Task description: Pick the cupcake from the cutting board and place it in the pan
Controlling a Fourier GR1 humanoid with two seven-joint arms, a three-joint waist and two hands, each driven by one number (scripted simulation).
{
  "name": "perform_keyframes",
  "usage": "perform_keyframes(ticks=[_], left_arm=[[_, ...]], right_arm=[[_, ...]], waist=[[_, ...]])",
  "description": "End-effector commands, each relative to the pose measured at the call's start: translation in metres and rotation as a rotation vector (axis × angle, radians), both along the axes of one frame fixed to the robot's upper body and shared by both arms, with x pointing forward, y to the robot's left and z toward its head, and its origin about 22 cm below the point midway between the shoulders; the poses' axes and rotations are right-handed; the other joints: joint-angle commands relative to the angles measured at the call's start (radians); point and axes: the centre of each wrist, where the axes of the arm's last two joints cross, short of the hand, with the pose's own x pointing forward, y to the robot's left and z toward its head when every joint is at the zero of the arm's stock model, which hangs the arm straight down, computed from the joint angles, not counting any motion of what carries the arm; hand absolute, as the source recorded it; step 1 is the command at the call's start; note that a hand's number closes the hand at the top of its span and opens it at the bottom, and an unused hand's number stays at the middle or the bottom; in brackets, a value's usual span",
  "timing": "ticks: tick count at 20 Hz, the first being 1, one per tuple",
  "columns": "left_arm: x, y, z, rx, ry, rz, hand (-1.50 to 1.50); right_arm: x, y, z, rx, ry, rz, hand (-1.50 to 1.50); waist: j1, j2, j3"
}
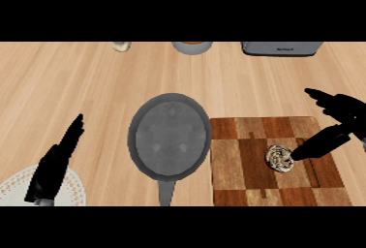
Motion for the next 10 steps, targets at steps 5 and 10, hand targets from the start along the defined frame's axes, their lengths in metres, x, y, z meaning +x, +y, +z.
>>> perform_keyframes(ticks=[5, 10], left_arm=[[0.005, 0.011, 0.005, 0.003, 0.009, 0.003, 0.00], [0.002, 0.003, -0.008, 0.007, -0.008, 0.026, 0.00]], right_arm=[[0.018, 0.014, -0.017, -0.112, 0.239, 0.068, -1.50], [0.016, 0.038, -0.020, -0.107, 0.280, 0.087, -1.50]], waist=[[-0.002, 0.001, 0.000], [-0.012, -0.001, 0.000]])
